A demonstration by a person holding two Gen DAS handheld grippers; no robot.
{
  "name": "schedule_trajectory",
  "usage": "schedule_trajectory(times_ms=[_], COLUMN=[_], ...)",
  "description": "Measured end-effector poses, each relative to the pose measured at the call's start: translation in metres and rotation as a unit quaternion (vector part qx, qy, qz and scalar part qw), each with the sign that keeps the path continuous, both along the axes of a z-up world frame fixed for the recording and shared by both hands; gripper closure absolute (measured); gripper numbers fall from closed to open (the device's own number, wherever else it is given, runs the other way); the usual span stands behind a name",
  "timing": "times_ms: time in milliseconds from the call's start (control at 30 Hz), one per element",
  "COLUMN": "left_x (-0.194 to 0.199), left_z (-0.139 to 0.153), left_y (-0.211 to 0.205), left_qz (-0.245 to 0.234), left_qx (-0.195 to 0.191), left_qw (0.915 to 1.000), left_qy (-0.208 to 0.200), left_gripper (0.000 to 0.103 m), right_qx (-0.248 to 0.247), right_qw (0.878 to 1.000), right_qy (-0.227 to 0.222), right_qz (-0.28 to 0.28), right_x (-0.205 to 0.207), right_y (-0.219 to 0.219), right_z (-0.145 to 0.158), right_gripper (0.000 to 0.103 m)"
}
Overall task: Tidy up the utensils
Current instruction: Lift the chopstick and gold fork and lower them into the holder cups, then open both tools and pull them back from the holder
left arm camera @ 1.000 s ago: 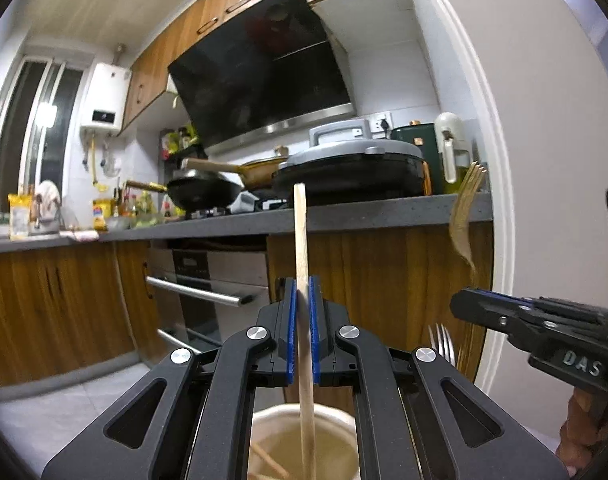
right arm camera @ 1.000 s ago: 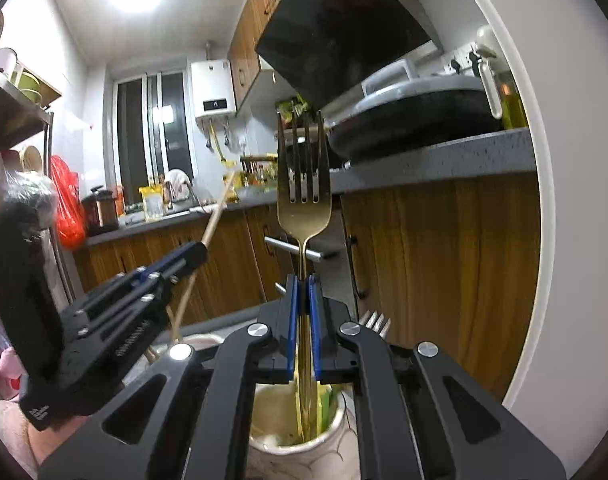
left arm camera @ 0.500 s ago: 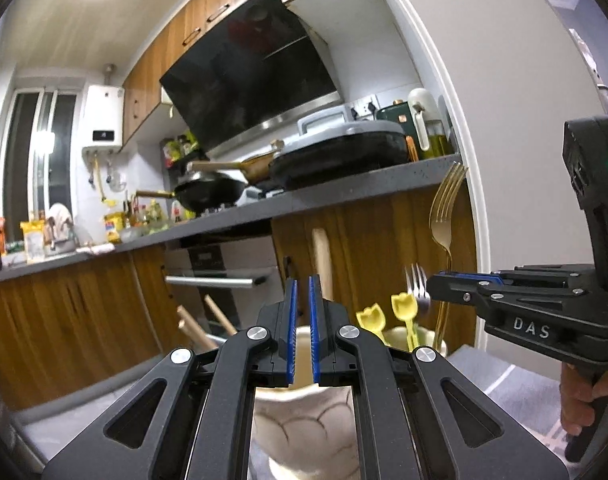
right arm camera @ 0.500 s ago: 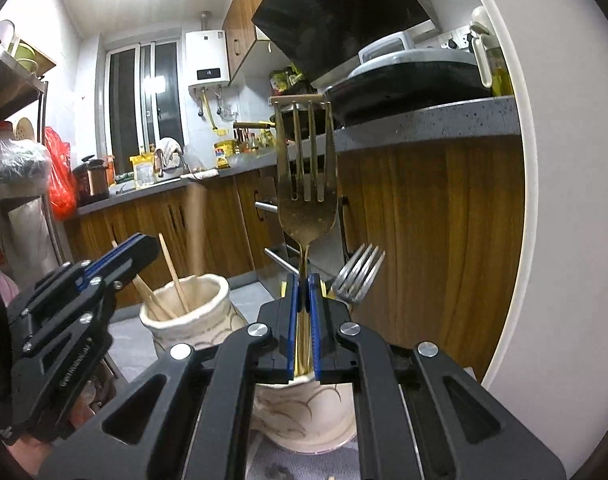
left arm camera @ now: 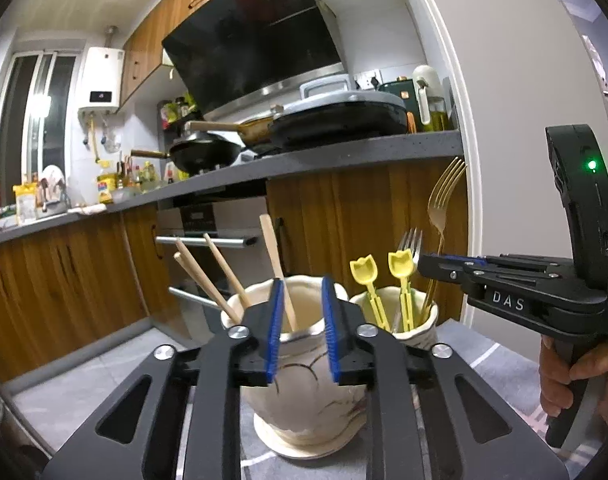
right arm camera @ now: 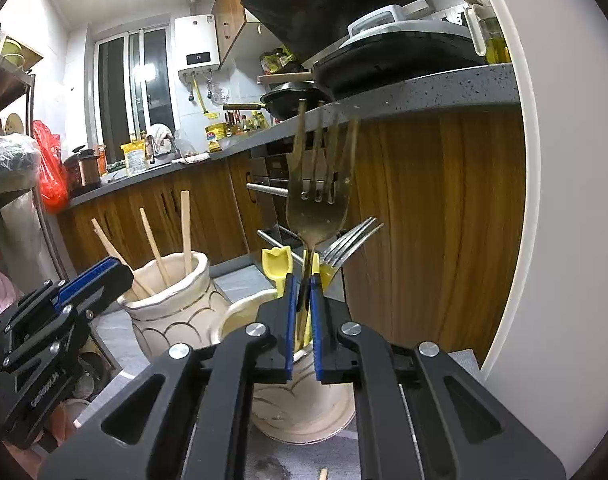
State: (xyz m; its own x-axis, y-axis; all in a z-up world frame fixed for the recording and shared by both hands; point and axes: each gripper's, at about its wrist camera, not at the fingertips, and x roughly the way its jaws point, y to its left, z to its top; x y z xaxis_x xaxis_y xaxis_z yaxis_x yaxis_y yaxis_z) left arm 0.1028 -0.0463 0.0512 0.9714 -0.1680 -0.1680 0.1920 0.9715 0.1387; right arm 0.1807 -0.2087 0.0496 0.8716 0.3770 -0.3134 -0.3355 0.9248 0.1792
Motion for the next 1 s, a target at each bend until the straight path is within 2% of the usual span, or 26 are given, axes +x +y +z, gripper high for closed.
schedule_trajectory(times_ms=[67,133,200,333,467,533,567,600,667,733,800,833,867,1000], left_x=[0.0,-0.001,-0.001,-0.001,-0.001,-0.003,-0.004,-0.006,-0.009,-0.013,-0.018,-0.02,-0.023,-0.034], left_z=[-0.001,-0.001,-0.001,-0.001,-0.002,-0.002,-0.002,-0.002,-0.002,-0.002,-0.001,-0.002,-0.002,-0.005], left_y=[0.0,0.001,0.003,0.006,0.007,0.008,0.008,0.008,0.008,0.009,0.01,0.011,0.012,0.016], left_qz=[-0.001,0.001,0.001,-0.001,0.0,-0.001,-0.001,-0.001,0.001,0.003,0.008,0.01,0.014,0.021], left_qx=[-0.002,-0.006,-0.01,-0.02,-0.021,-0.025,-0.026,-0.027,-0.029,-0.031,-0.036,-0.038,-0.041,-0.047], left_qw=[1.0,1.0,0.9999,0.9998,0.9998,0.9997,0.9996,0.9996,0.9996,0.9995,0.9993,0.9992,0.9991,0.9987], left_qy=[0.002,-0.001,-0.002,0.003,0.005,0.005,0.006,0.006,0.004,0.003,-0.001,-0.003,-0.004,-0.004], left_gripper=[0.072,0.057,0.055,0.051,0.048,0.045,0.043,0.039,0.033,0.028,0.018,0.012,0.009,0.006], right_qx=[0.005,0.009,0.016,0.021,0.027,0.027,0.028,0.033,0.048,0.056,0.056,0.058,0.061,0.057], right_qw=[1.0,1.0,1.0,1.0,1.0,0.999,0.999,0.999,0.999,0.998,0.998,0.998,0.998,0.997], right_qy=[0.006,0.007,0.009,0.013,0.012,0.01,0.011,0.014,0.02,0.028,0.03,0.029,0.027,0.026], right_qz=[0.0,-0.009,-0.011,-0.012,-0.011,-0.013,-0.014,-0.015,-0.012,-0.011,-0.014,-0.016,-0.02,-0.034], right_x=[0.003,0.005,0.007,0.008,0.007,0.005,0.006,0.006,0.004,0.001,-0.003,-0.006,-0.011,-0.027], right_y=[-0.002,-0.005,-0.009,-0.01,-0.013,-0.015,-0.016,-0.018,-0.022,-0.026,-0.029,-0.031,-0.034,-0.044], right_z=[-0.001,0.0,0.001,0.0,0.0,0.0,0.001,0.002,0.002,0.003,0.004,0.005,0.005,0.007], right_gripper=[0.095,0.091,0.086,0.086,0.061,0.06,0.055,0.046,0.034,0.028,0.012,0.008,0.005,0.005])
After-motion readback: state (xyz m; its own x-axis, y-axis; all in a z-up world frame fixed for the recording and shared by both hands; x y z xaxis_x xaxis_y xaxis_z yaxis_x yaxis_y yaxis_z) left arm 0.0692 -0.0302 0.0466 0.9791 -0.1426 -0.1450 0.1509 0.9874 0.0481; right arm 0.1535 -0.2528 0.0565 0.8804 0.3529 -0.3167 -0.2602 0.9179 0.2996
